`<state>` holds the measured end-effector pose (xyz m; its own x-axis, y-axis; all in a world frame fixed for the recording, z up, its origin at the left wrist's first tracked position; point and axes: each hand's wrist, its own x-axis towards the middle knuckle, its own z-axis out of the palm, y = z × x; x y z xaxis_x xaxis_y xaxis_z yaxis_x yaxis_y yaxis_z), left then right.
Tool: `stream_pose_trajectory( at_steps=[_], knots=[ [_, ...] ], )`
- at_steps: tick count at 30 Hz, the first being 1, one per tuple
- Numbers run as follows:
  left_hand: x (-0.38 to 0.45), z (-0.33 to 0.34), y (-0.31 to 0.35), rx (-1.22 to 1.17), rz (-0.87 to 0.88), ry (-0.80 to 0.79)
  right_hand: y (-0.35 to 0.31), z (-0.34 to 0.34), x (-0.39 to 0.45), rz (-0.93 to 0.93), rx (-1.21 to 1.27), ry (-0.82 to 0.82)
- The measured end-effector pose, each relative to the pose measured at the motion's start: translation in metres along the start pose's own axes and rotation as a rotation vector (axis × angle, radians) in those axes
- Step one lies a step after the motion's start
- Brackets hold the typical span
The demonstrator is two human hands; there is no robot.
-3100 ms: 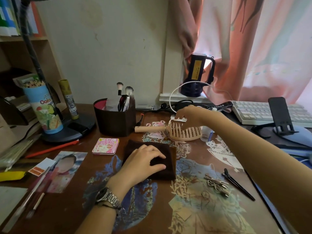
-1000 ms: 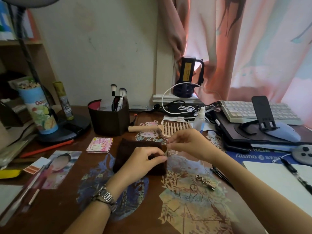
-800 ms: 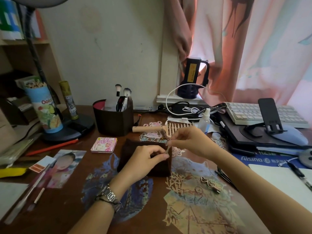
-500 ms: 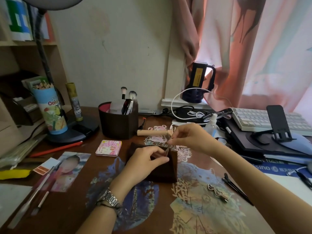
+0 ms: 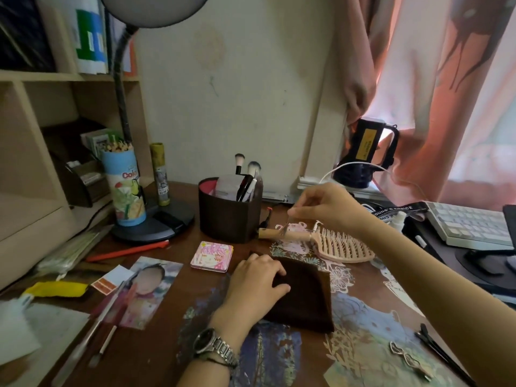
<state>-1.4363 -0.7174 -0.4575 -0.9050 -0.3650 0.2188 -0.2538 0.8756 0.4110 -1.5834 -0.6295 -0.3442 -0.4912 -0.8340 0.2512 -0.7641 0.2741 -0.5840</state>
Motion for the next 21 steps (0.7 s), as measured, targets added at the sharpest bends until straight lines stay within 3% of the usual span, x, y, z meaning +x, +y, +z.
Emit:
stream_pose_trajectory(
  at_steps=[12, 21],
  knots=[
    [0.000, -0.009, -0.009, -0.033, -0.013, -0.003, -0.036, 0.024, 0.070, -0.109, -0.004, 0.083],
    [0.000, -0.013, -0.008, -0.059, -0.032, -0.014, -0.045, 0.040, 0.091, -0.100, -0.054, 0.036]
  ],
)
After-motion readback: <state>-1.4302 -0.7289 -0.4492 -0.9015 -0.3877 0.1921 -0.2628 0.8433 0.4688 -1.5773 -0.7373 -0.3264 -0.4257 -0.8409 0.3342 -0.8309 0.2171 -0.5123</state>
